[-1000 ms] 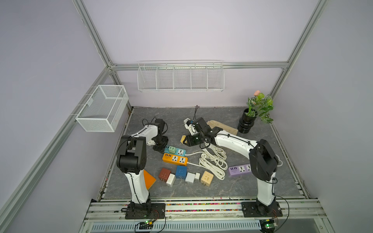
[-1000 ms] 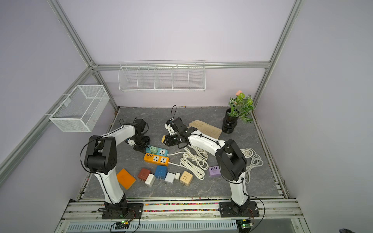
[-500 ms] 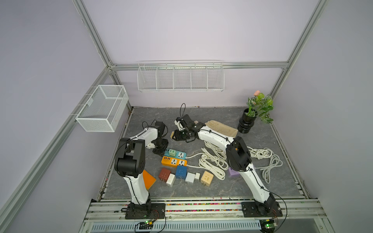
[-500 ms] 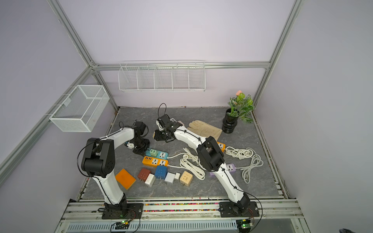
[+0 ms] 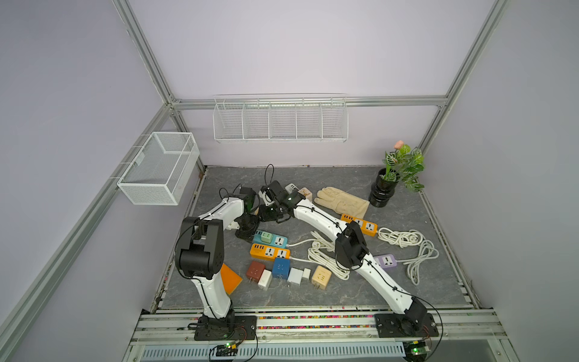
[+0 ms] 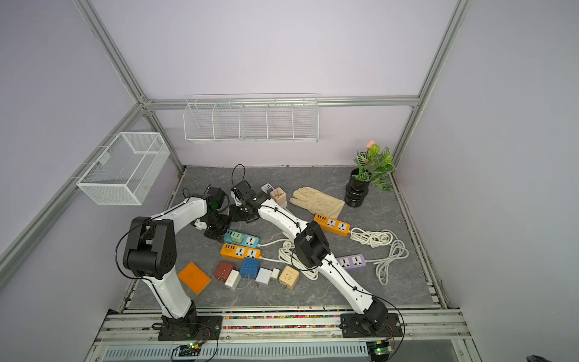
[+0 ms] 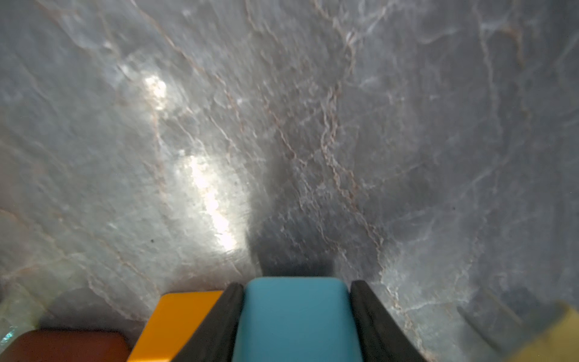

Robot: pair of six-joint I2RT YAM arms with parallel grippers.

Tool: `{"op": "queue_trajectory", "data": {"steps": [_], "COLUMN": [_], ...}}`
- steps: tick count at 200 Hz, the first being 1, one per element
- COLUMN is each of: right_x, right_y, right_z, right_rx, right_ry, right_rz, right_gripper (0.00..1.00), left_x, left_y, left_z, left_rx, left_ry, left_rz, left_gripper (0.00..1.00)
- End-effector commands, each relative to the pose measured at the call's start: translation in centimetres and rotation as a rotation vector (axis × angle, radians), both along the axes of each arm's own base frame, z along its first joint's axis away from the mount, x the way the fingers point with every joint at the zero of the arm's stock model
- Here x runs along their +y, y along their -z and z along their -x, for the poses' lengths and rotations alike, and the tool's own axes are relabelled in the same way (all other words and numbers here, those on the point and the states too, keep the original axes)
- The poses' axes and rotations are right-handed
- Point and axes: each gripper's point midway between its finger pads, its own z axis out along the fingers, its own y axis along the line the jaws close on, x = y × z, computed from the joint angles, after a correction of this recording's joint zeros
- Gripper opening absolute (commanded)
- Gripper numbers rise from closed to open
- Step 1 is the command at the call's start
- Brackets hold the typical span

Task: Pull the plug off the socket
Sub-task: Place the plug at the center of the board, then remove the plug from the socket.

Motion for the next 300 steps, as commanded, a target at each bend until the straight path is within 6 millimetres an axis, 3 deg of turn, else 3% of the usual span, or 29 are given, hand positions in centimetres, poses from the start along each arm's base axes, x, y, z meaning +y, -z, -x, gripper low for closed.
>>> {"op": "queue_trajectory", "data": {"steps": [1,42,54,78,102,137,164,246,278,290,300], "right_x": [0.1,1.1,1.2,0.3,-0.8,-2.4,-4.5,-9.0,-11.4,-11.7,-10.9], "right_y": [0.9,2.0,2.1,1.8,-0.2,-5.6,-7.8,-8.1,-9.7,-9.8,-9.7], "right_z": [1.0,2.0,2.4,2.5,2.1,1.4,1.3,4.4,6.1,7.0,7.4], "right_rx": [0.078,0.125,0.13,0.077,-0.018,-0.187,-0.277,-0.299,-0.32,-0.31,-0.324], "right_ry": [-0.005,-0.033,-0.048,-0.053,-0.071,-0.097,-0.12,-0.323,-0.341,-0.338,-0.344], "right_rz": [0.002,-0.032,-0.029,0.038,0.096,0.154,0.246,0.422,0.413,0.384,0.325], "right_gripper": [0.28,0.34,0.45,0.76,0.86,0.89,0.89,0.88,0.89,0.89,0.87], "left_x": [0.2,-0.4,-0.4,-0.4,-0.5,-0.6,-0.7,-1.2,-1.3,-1.3,-1.4], "left_y": [-1.0,0.2,0.3,0.5,0.8,0.9,1.3,1.6,1.6,1.7,1.7], "left_z": [1.1,1.6,1.6,1.5,1.5,1.4,1.2,0.5,0.2,0.1,0.0], "left_rx": [0.022,0.042,0.043,0.044,0.051,0.049,0.053,0.052,0.045,0.045,0.041], "left_ry": [0.041,0.027,0.027,0.027,0.025,0.025,0.024,0.025,0.025,0.022,0.021], "left_rz": [-0.016,0.021,0.017,0.017,0.022,0.024,0.028,0.049,0.053,0.055,0.057], "left_gripper": [0.0,0.0,0.0,0.0,0.0,0.0,0.0,0.0,0.0,0.0,0.0]}}
